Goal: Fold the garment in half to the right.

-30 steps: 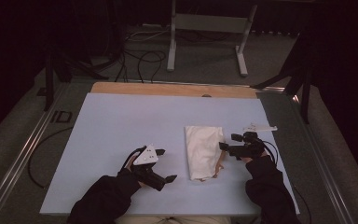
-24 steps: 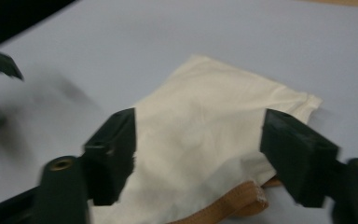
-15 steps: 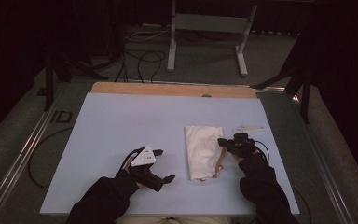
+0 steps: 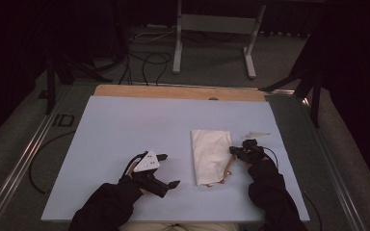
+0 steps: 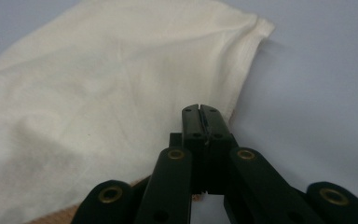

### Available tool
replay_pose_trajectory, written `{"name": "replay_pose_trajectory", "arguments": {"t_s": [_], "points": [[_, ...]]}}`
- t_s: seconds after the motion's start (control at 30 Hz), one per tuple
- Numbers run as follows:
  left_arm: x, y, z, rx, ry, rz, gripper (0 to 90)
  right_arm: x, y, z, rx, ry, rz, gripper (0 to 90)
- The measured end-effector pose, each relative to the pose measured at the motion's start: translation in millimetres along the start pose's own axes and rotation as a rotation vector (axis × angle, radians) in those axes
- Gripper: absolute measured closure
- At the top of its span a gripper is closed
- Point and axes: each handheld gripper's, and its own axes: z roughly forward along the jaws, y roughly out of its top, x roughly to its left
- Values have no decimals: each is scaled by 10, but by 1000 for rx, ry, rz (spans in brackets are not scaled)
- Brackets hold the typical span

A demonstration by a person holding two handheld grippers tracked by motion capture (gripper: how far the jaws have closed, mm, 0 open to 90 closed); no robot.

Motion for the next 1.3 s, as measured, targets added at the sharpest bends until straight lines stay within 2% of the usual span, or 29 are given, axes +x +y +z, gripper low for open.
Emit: {"name": "replay_pose_trajectory", "arguments": {"t_s": [0.2,0.37,0.53,0.67,0.83,0.9,1.03,1.17,1.2,1.27,1.3], "points": [[6,18,-34,-10,7,2,4,232,54,-197,-58,49,-45,900],[10,23,-56,-12,13,3,3,517,-26,-378,-97,113,-69,900],[6,34,-69,-15,19,5,3,757,-180,-436,-70,166,-106,900],[4,34,-85,-17,20,6,4,781,-336,-392,-25,169,-102,900],[16,22,-92,-18,20,5,3,744,-465,-335,17,141,-110,900],[17,18,-94,-21,16,2,3,732,-490,-336,6,152,-88,900],[24,25,-101,-27,9,0,3,735,-449,-378,-21,161,-92,899],[28,44,-114,-32,-3,8,3,714,-387,-445,-87,174,-90,755],[29,49,-116,-36,-8,10,3,708,-362,-464,-101,177,-85,658],[39,61,-127,-40,-10,11,4,698,-329,-483,-130,188,-88,559],[46,64,-133,-43,-14,12,3,697,-308,-496,-150,197,-84,481]]}}
